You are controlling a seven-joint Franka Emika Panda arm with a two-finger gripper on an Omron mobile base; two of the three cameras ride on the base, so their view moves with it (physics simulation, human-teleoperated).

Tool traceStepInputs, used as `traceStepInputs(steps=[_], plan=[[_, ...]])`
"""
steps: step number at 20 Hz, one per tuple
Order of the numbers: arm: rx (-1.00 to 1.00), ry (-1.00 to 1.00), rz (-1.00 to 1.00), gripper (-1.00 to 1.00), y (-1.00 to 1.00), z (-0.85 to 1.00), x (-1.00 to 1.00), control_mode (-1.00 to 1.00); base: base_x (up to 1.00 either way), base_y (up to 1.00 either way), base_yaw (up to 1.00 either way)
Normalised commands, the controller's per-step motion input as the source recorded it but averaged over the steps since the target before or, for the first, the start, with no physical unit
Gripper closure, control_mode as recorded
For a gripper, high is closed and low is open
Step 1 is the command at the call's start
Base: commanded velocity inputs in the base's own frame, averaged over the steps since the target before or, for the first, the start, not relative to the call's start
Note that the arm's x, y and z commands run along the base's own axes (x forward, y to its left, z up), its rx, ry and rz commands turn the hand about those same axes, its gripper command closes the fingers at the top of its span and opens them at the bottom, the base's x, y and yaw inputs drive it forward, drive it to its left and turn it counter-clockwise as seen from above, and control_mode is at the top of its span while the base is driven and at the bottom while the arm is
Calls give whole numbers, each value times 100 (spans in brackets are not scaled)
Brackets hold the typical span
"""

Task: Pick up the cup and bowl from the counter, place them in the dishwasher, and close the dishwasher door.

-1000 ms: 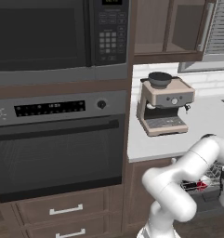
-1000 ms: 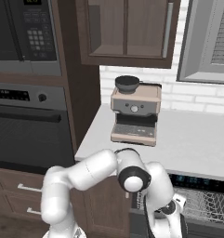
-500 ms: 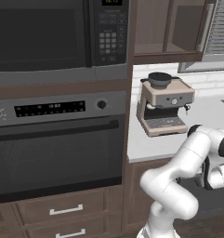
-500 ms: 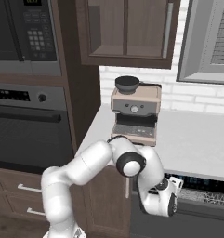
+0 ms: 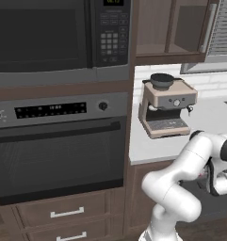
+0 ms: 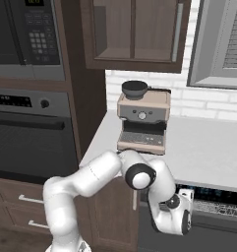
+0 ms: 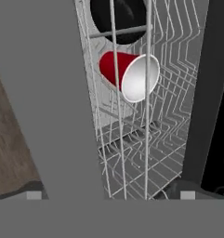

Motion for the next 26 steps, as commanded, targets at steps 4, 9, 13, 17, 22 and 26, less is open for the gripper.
traceStepInputs(steps=[4,9,13,17,22,26], plan=[[-50,-59,55,-100,0,-44,-55,-100,0,0,0],[-50,-35,48,-100,8,0,-98,-100,0,0,0],[-50,-18,46,-100,24,0,-100,-100,0,0,0],[-50,-4,45,-100,35,-25,-100,-100,0,0,0],[-43,4,31,-100,90,-56,-100,-100,0,0,0],[-45,14,24,-100,100,-94,-100,-100,0,0,0]])
